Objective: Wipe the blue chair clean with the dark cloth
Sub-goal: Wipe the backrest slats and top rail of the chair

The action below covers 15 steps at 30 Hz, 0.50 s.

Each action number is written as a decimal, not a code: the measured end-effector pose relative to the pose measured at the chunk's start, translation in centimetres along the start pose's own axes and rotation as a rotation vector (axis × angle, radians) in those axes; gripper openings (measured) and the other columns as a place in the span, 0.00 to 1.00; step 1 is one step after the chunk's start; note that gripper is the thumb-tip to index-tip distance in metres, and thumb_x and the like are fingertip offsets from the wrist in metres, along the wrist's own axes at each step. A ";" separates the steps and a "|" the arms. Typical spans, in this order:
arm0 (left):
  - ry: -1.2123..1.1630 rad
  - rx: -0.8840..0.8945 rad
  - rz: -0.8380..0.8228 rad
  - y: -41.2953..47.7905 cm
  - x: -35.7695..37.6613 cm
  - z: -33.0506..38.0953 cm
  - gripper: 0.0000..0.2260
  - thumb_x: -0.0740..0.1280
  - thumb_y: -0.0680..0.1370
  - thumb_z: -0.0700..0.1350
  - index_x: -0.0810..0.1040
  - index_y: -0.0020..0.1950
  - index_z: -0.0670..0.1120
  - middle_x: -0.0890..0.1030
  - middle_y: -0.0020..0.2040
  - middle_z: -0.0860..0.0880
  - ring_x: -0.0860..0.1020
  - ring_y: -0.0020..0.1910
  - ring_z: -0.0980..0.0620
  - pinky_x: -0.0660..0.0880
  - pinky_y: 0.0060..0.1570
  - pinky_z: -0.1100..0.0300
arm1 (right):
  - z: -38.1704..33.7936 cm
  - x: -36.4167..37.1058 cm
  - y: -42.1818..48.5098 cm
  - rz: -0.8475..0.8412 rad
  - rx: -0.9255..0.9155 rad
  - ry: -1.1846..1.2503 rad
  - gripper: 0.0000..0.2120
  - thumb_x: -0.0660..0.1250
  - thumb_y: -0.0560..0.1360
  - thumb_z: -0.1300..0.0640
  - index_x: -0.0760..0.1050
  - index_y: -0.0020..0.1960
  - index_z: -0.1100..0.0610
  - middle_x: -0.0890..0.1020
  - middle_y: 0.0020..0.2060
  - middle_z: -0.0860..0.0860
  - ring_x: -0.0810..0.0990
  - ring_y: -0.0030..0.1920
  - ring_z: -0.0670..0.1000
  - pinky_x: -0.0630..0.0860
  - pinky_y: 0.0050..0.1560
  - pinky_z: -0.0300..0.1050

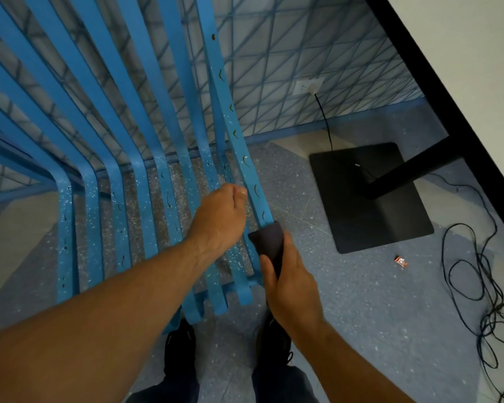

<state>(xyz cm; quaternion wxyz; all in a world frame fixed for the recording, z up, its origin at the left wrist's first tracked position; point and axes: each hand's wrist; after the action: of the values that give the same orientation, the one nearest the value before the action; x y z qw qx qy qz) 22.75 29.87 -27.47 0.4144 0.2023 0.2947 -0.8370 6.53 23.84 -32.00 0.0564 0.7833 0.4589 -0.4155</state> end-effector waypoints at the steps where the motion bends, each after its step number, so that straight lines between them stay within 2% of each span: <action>1: -0.002 -0.006 0.007 0.1 0.1 0.0 0.14 0.53 0.84 0.52 0.73 0.46 0.48 0.71 0.32 0.52 0.68 0.28 0.57 0.65 0.27 0.63 | -0.3 -0.1 0.8 0.018 0.013 0.005 0.33 0.53 0.76 0.33 0.50 0.76 0.43 0.77 0.62 0.48 0.80 0.54 0.47 0.80 0.52 0.50; 5: 0.048 0.005 0.033 1.2 -0.2 -0.1 0.15 0.53 0.84 0.52 0.75 0.49 0.46 0.74 0.33 0.51 0.70 0.29 0.56 0.66 0.28 0.62 | -1.4 0.4 2.5 0.087 0.102 0.032 0.27 0.53 0.73 0.29 0.63 0.64 0.44 0.80 0.42 0.44 0.81 0.39 0.45 0.82 0.39 0.49; 8: 0.073 0.016 0.028 2.2 -0.4 0.2 0.13 0.56 0.84 0.50 0.75 0.61 0.45 0.77 0.44 0.55 0.72 0.36 0.59 0.66 0.33 0.68 | -2.6 -0.2 3.5 0.066 0.166 -0.042 0.22 0.53 0.76 0.32 0.69 0.55 0.49 0.77 0.36 0.45 0.78 0.35 0.45 0.81 0.37 0.48; 9: 0.066 0.018 0.023 2.4 -0.3 0.3 0.14 0.57 0.83 0.49 0.74 0.65 0.45 0.77 0.49 0.55 0.73 0.41 0.59 0.66 0.35 0.70 | -3.0 -0.3 4.1 0.054 0.179 -0.067 0.22 0.52 0.77 0.32 0.69 0.54 0.49 0.77 0.36 0.45 0.78 0.35 0.46 0.80 0.37 0.49; 11: 0.029 0.026 0.004 2.9 -0.2 0.2 0.14 0.60 0.82 0.48 0.74 0.66 0.46 0.79 0.55 0.53 0.76 0.46 0.56 0.69 0.39 0.69 | -3.6 -0.3 4.8 0.060 0.160 -0.125 0.23 0.49 0.77 0.32 0.68 0.55 0.50 0.78 0.40 0.48 0.79 0.38 0.49 0.80 0.40 0.51; 13: -0.008 0.032 -0.010 3.2 -0.3 0.1 0.12 0.62 0.81 0.47 0.75 0.64 0.47 0.80 0.54 0.54 0.77 0.47 0.57 0.69 0.39 0.71 | -3.4 0.3 4.4 0.120 0.080 -0.165 0.25 0.48 0.78 0.35 0.66 0.64 0.51 0.80 0.48 0.50 0.80 0.44 0.50 0.80 0.44 0.52; 15: -0.052 0.016 -0.020 3.5 -0.6 0.0 0.12 0.64 0.81 0.47 0.76 0.63 0.48 0.78 0.52 0.57 0.75 0.45 0.60 0.66 0.38 0.74 | -2.5 1.0 2.9 0.174 -0.012 -0.112 0.28 0.49 0.79 0.37 0.60 0.73 0.51 0.77 0.58 0.50 0.79 0.51 0.49 0.80 0.48 0.51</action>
<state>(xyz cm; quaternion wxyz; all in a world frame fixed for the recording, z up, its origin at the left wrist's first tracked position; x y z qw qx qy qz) 25.94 28.48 -28.24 0.4119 0.1805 0.2793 -0.8484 10.53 24.00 -31.92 0.1223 0.7954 0.3877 -0.4495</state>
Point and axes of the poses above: each hand's wrist, its own y-axis towards the middle knuckle, its own x-axis out of the palm, z = x × y
